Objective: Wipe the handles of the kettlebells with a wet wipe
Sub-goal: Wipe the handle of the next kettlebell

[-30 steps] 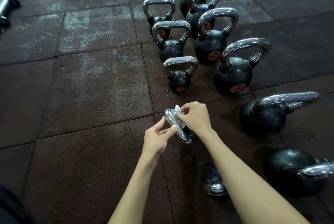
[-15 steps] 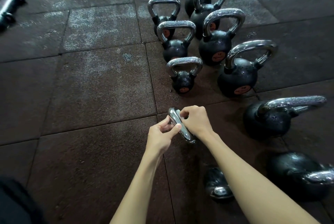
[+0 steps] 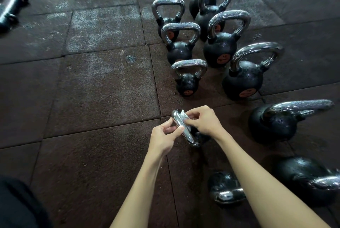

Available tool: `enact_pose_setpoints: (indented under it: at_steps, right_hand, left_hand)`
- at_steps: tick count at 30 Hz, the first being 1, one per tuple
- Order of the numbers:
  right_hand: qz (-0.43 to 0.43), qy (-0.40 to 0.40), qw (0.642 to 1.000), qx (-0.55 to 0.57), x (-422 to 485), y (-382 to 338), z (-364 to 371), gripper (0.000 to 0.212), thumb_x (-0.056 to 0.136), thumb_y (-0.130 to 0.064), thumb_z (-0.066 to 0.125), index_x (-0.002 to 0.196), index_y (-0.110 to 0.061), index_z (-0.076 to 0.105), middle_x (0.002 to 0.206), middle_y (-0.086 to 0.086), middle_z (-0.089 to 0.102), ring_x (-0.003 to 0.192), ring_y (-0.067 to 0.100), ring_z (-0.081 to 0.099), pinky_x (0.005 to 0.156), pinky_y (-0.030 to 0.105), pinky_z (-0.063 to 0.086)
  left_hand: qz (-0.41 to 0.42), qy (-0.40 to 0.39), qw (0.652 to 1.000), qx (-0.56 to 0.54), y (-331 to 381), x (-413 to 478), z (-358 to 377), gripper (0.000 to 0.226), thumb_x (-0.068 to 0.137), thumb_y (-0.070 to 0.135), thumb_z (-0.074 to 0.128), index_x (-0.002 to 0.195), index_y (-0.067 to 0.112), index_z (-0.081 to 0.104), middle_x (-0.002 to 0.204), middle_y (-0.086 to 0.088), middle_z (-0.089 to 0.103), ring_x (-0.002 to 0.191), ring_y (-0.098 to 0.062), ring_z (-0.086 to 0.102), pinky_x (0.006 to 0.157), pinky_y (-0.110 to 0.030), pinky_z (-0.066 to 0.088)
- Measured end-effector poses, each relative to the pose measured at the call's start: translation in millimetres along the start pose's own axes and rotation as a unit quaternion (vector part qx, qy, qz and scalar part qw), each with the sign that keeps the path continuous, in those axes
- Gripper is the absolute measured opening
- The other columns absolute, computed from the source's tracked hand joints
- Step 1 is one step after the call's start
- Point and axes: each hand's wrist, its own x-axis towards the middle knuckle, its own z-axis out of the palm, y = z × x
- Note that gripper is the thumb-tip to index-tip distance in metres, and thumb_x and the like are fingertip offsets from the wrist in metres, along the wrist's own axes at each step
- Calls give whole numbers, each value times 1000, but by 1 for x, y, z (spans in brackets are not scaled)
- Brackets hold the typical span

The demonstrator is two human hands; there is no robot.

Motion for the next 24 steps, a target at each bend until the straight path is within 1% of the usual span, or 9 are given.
enact_pose_setpoints:
  at_steps: [2,5,7,9,12,15,18,21,24]
  right_hand:
    - [1,-16,1000,20,-1,3,1,14,82,-21,84,95,-27,84,81,-9,79,73,-3,68,68,15,47]
    - [-6,-4,999,37,2,0,-2,16,83,-16,83,96,-25,84,81,-10,79,73,-4,69,68,13,48]
    - [-7,-9,999,46,2,-1,-3,16,83,-15,83,97,-25,84,83,-9,80,78,1,72,73,19,54]
    - [1,-44,997,61,-5,3,-8,19,84,-14,82,100,-24,83,86,-8,80,84,6,75,80,26,57]
    - [4,-100,993,61,-13,8,-17,20,84,-12,83,102,-21,83,89,-5,81,88,13,76,81,30,58]
    - [-7,-87,995,53,-9,3,-19,20,83,-9,82,99,-21,83,85,-7,80,80,3,73,75,24,54]
    - [-11,-81,995,53,-3,-1,-18,19,83,-11,82,99,-22,83,85,-7,80,78,2,72,77,26,53]
    - [-12,-136,989,52,-8,1,-31,18,85,-10,80,99,-21,83,86,0,81,79,7,71,78,28,55]
    - [-4,-184,981,54,-14,4,-40,19,86,-6,78,100,-18,83,87,2,81,78,7,71,77,23,55]
  left_hand:
    - [-5,7,1000,-6,-2,0,0,43,87,22,82,128,29,71,99,9,80,103,5,69,110,-26,46]
    - [-4,6,1000,-4,-7,4,3,52,83,31,84,133,27,69,102,9,80,109,-1,70,113,-33,46]
    - [-8,11,1000,6,-5,5,4,63,84,32,85,142,20,62,105,7,79,111,-2,68,115,-34,45]
    - [-9,22,1000,16,-4,9,2,65,85,29,84,144,16,59,111,5,78,113,-3,67,115,-32,44]
    - [-9,23,999,22,-5,9,0,68,85,31,84,145,14,58,116,2,76,116,-4,66,116,-33,43]
    - [-5,16,1000,23,-7,5,3,66,84,33,85,144,17,60,110,5,78,113,-1,68,115,-33,44]
    - [-3,20,999,25,-3,4,8,66,84,32,85,144,18,60,106,7,78,110,-2,68,113,-30,45]
    - [-7,34,999,32,-1,3,9,70,84,33,85,146,16,57,106,8,75,112,-3,67,113,-30,45]
    - [-10,40,998,37,-1,1,10,72,84,35,85,147,17,56,108,8,75,113,-4,66,114,-31,44]
